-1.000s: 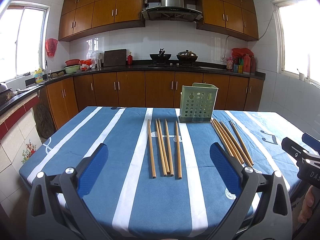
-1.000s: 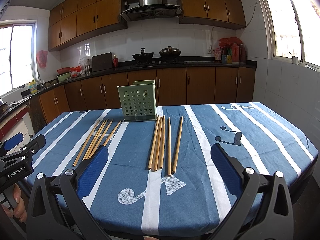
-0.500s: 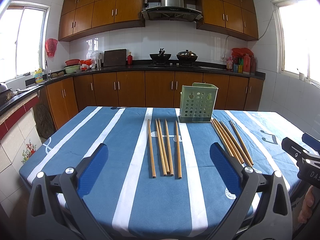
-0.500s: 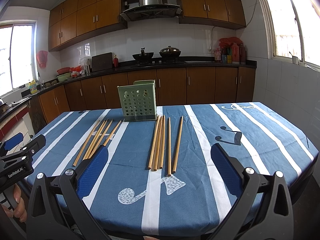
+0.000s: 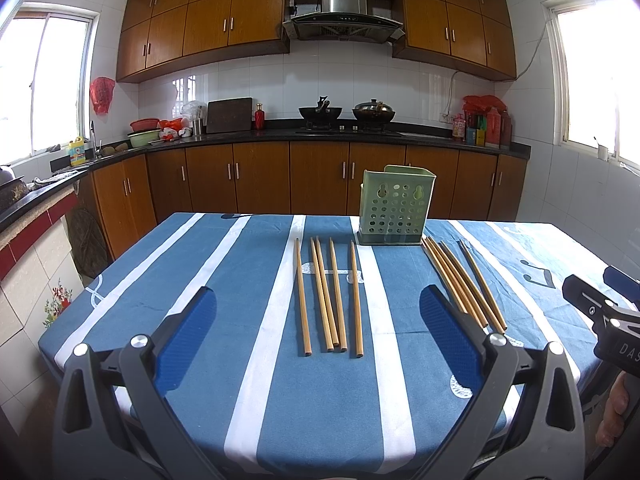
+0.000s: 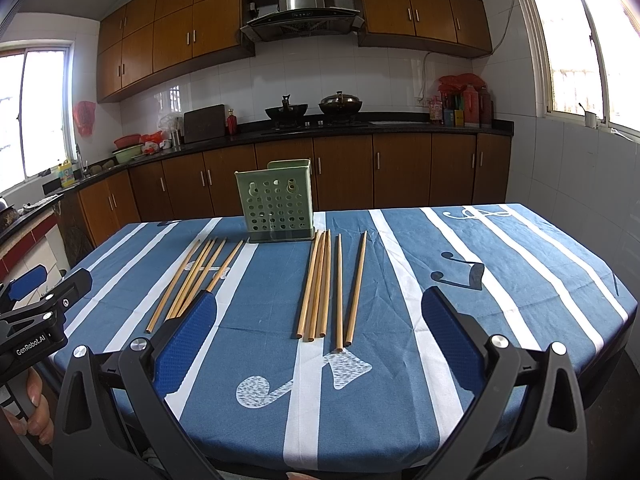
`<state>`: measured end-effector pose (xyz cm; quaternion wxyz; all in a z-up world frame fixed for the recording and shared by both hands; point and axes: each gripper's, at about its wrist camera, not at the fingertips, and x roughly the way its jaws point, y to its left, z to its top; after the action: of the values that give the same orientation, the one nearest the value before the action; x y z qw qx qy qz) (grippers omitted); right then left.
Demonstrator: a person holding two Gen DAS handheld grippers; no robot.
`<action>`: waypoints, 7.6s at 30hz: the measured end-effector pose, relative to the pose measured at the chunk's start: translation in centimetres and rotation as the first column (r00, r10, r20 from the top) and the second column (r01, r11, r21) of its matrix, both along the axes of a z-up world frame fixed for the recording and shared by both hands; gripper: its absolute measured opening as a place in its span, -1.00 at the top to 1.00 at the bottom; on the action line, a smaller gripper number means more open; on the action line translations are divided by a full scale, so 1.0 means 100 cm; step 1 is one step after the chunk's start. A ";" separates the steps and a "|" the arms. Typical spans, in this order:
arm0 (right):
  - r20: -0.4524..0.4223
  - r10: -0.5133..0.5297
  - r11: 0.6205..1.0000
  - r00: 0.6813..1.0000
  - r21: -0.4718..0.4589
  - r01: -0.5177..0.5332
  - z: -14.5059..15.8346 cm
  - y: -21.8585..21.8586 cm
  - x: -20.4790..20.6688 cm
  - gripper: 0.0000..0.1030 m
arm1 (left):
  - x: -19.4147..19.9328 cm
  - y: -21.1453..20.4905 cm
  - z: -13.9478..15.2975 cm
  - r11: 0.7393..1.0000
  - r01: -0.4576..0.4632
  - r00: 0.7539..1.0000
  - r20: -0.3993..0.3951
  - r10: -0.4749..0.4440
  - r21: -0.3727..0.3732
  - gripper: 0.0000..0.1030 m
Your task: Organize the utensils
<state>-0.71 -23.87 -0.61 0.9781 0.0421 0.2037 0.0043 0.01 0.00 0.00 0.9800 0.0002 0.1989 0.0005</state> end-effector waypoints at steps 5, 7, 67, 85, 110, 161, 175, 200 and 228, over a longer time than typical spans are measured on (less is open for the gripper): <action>-0.001 0.000 1.000 1.000 0.001 0.000 0.000 0.000 0.000 -0.97 | 0.000 0.000 0.000 1.000 0.001 1.000 -0.001 -0.001 0.001 -0.93; -0.001 -0.001 1.000 1.000 0.001 0.001 0.000 0.000 0.000 -0.97 | 0.000 0.000 0.000 1.000 0.001 1.000 -0.002 -0.001 -0.001 -0.93; -0.481 -0.149 0.984 0.864 0.015 0.178 -0.085 -0.060 0.186 0.82 | 0.202 0.040 -0.094 0.999 0.026 0.843 -0.536 -0.035 -0.025 0.85; -0.456 -0.188 0.975 0.870 0.023 0.223 -0.086 -0.086 0.193 0.84 | 0.231 0.060 -0.094 0.998 0.040 0.877 -0.477 -0.058 -0.049 0.82; -0.213 -0.192 0.972 0.958 0.091 0.215 0.000 -0.106 0.152 0.86 | 0.187 0.078 0.012 0.998 0.029 0.974 -0.222 -0.038 -0.047 0.85; 0.083 0.053 0.984 0.995 0.165 -0.066 0.137 -0.034 0.240 0.86 | 0.272 -0.037 0.148 0.967 0.216 0.976 0.048 -0.211 -0.135 0.85; 0.025 0.058 0.981 0.998 0.185 -0.062 0.124 -0.036 0.243 0.64 | 0.285 -0.026 0.118 0.969 0.187 0.981 -0.029 -0.194 -0.160 0.72; -0.454 0.087 0.989 0.887 0.143 -0.024 -0.058 -0.042 0.182 0.62 | 0.199 0.059 -0.026 0.988 0.026 0.937 -0.340 -0.077 -0.154 0.40; -0.479 -0.085 0.993 0.874 0.035 0.116 -0.082 -0.064 0.186 0.86 | 0.194 0.023 -0.088 0.985 0.119 0.855 -0.491 -0.167 -0.127 0.69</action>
<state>17.94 -30.25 -8.83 0.8950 0.0829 0.4353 -0.0505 19.45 2.30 -8.84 0.8912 -0.0301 0.4452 -0.0815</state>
